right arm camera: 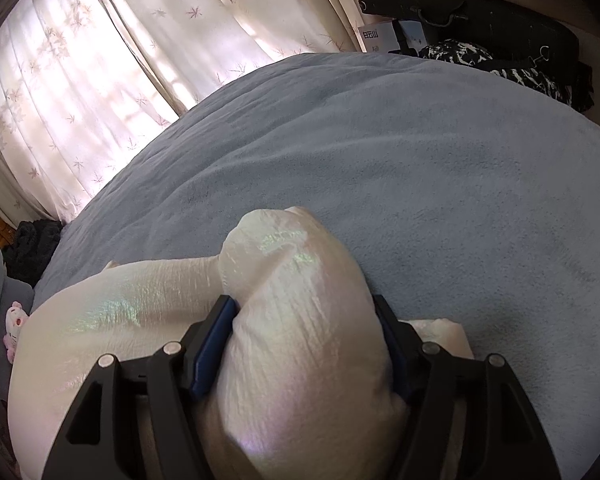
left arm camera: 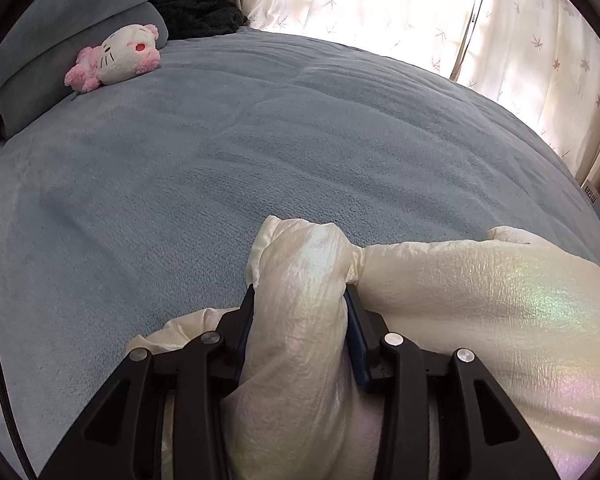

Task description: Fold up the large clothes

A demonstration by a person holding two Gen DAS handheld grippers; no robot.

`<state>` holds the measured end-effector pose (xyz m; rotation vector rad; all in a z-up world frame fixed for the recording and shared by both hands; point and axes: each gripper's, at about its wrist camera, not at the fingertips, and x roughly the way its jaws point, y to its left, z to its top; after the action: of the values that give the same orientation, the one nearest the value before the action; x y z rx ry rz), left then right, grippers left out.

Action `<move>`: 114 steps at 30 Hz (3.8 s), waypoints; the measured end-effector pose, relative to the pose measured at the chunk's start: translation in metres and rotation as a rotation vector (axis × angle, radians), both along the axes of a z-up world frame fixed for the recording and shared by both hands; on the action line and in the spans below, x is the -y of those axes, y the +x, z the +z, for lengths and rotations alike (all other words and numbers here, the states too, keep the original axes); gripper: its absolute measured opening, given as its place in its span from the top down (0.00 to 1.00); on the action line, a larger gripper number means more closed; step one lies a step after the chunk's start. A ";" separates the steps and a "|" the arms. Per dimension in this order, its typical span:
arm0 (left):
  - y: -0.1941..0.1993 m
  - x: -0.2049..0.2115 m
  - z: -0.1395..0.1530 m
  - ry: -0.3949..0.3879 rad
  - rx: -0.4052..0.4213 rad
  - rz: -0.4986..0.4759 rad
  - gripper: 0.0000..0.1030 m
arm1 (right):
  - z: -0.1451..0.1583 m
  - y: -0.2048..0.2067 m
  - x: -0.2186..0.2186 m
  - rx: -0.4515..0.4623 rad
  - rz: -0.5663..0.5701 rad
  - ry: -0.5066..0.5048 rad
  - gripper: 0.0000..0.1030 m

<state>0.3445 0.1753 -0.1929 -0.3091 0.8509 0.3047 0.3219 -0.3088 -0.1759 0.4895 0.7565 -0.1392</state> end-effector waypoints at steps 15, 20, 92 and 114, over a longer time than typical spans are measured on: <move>-0.021 -0.029 0.096 -0.055 0.027 0.020 0.55 | 0.062 -0.009 -0.002 -0.164 -0.024 -0.006 0.33; -0.043 0.017 0.140 0.021 0.120 -0.112 0.54 | 0.126 -0.032 -0.036 -0.045 0.020 -0.101 0.30; -0.031 0.102 0.056 -0.035 0.051 -0.319 0.30 | 0.003 0.023 -0.201 -0.039 0.264 -0.280 0.09; -0.250 -0.004 0.025 -0.548 -0.060 -0.327 0.29 | 0.107 -0.030 -0.205 -0.022 0.324 -0.194 0.27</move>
<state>0.0946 0.1789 -0.1680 -0.6616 1.0208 -0.2338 0.2918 -0.1039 -0.0692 0.1768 0.8252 0.0844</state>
